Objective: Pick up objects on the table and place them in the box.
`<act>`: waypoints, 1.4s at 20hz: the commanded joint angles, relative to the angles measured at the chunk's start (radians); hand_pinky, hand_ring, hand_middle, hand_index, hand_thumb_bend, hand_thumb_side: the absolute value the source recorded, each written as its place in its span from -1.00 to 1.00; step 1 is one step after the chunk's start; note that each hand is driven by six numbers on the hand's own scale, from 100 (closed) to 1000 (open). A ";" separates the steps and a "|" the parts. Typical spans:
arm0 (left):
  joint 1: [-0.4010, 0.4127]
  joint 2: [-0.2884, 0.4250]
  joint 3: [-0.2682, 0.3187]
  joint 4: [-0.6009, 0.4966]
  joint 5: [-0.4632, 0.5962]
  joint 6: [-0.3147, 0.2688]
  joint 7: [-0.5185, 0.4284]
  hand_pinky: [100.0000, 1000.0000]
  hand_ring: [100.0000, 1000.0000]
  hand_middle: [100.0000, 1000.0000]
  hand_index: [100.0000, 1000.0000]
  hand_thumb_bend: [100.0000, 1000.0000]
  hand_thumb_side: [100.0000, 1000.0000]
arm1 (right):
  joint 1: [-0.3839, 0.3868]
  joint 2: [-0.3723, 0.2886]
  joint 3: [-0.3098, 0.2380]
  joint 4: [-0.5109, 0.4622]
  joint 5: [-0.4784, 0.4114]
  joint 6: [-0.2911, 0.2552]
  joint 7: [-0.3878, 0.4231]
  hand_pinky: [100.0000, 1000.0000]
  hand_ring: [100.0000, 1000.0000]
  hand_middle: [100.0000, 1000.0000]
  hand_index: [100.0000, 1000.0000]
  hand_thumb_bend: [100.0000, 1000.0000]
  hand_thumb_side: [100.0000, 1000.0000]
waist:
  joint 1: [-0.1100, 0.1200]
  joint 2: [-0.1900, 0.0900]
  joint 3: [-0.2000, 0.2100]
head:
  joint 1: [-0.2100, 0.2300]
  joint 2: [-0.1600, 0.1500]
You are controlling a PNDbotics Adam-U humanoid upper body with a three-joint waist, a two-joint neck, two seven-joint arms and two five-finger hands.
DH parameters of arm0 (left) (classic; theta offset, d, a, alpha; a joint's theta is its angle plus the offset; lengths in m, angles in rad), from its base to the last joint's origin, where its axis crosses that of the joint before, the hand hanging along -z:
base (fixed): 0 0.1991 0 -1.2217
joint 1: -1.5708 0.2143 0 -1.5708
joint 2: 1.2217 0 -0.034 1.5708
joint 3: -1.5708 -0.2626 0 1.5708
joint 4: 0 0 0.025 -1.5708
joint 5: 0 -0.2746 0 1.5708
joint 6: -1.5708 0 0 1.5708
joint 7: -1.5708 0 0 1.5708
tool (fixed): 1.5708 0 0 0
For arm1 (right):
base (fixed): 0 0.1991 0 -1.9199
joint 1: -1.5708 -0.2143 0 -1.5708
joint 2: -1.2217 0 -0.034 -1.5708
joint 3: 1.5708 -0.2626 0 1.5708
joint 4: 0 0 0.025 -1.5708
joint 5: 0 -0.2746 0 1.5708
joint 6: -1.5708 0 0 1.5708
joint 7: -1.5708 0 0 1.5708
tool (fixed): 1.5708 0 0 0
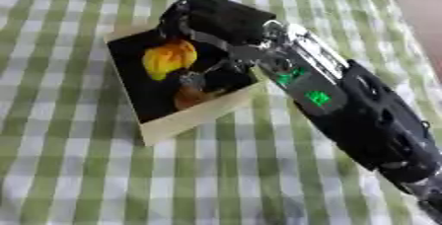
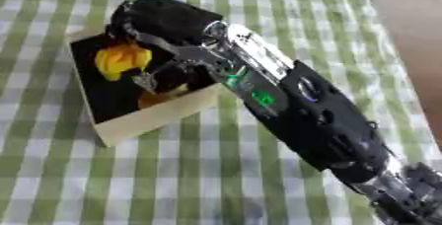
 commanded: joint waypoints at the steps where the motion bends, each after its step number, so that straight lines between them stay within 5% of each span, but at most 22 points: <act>1: -0.014 0.005 0.002 -0.016 0.009 0.003 -0.006 0.48 0.44 0.55 0.68 -1.00 0.22 | -0.021 0.003 0.008 0.037 0.031 -0.044 0.005 0.72 0.66 0.36 0.59 -0.82 -0.87 | 0.006 -0.017 0.003 | -0.005 -0.013; 4: -0.013 0.003 0.002 -0.016 0.010 0.006 -0.007 0.48 0.44 0.55 0.68 -1.00 0.22 | -0.021 0.004 0.001 0.048 0.070 -0.083 0.031 0.78 0.82 0.57 0.75 -0.88 -1.00 | 0.006 -0.016 0.002 | -0.003 -0.013; 6: -0.012 0.002 0.002 -0.016 0.010 0.009 -0.009 0.48 0.44 0.55 0.68 -1.00 0.22 | -0.019 0.004 -0.009 0.046 0.089 -0.097 0.037 0.81 0.87 0.60 0.80 -1.00 -0.53 | 0.007 -0.016 -0.001 | -0.003 -0.014; 9: -0.011 0.001 0.001 -0.016 0.012 0.013 -0.010 0.48 0.44 0.55 0.68 -1.00 0.22 | -0.016 0.001 -0.025 0.026 0.089 -0.117 0.033 0.83 0.87 0.57 0.82 -1.00 -0.34 | 0.010 -0.018 -0.007 | -0.002 -0.014; 15: -0.010 0.000 0.000 -0.016 0.015 0.015 -0.012 0.47 0.44 0.54 0.68 -1.00 0.22 | -0.013 -0.021 -0.076 -0.061 0.039 -0.097 0.021 0.81 0.81 0.48 0.79 -1.00 -0.68 | 0.018 -0.026 -0.020 | 0.002 -0.014; 16: -0.010 0.000 -0.001 -0.016 0.016 0.015 -0.013 0.47 0.44 0.54 0.68 -1.00 0.21 | -0.011 -0.024 -0.084 -0.081 0.031 -0.084 0.016 0.81 0.79 0.45 0.78 -1.00 -0.57 | 0.019 -0.027 -0.021 | 0.002 -0.014; 17: -0.009 0.000 -0.001 -0.016 0.016 0.015 -0.013 0.47 0.44 0.54 0.68 -1.00 0.22 | -0.009 -0.030 -0.096 -0.106 0.014 -0.068 0.006 0.80 0.78 0.44 0.77 -1.00 -0.89 | 0.021 -0.028 -0.024 | 0.004 -0.012; 18: -0.009 -0.001 0.000 -0.016 0.017 0.015 -0.013 0.47 0.44 0.54 0.68 -1.00 0.22 | -0.005 -0.037 -0.110 -0.135 -0.007 -0.049 -0.005 0.80 0.76 0.42 0.76 -1.00 -1.00 | 0.022 -0.029 -0.026 | 0.006 -0.011; 21: -0.003 -0.001 0.004 -0.016 0.016 0.017 -0.007 0.47 0.44 0.54 0.68 -1.00 0.22 | 0.014 -0.070 -0.171 -0.257 -0.165 0.029 -0.055 0.78 0.64 0.24 0.67 -1.00 -1.00 | 0.026 -0.035 -0.036 | 0.017 -0.008; 24: 0.002 -0.001 0.007 -0.016 0.015 0.018 0.000 0.47 0.44 0.54 0.68 -1.00 0.21 | 0.033 -0.125 -0.247 -0.333 -0.427 0.075 -0.145 0.78 0.58 0.16 0.62 -1.00 -1.00 | 0.031 -0.044 -0.050 | 0.034 -0.003; 26: 0.007 0.001 0.011 -0.016 0.014 0.018 0.007 0.47 0.44 0.54 0.68 -1.00 0.21 | 0.057 -0.180 -0.304 -0.341 -0.599 0.039 -0.219 0.78 0.58 0.16 0.61 -1.00 -0.76 | 0.034 -0.051 -0.062 | 0.048 0.000; 27: 0.011 0.001 0.013 -0.016 0.012 0.020 0.010 0.47 0.44 0.55 0.68 -1.00 0.21 | 0.076 -0.211 -0.333 -0.342 -0.673 0.010 -0.253 0.78 0.58 0.17 0.60 -1.00 -0.39 | 0.036 -0.054 -0.070 | 0.056 0.001; 28: 0.015 0.001 0.015 -0.016 0.011 0.022 0.014 0.47 0.44 0.55 0.68 -1.00 0.21 | 0.098 -0.240 -0.358 -0.343 -0.736 -0.022 -0.283 0.78 0.58 0.18 0.60 -1.00 -0.31 | 0.038 -0.057 -0.077 | 0.063 0.002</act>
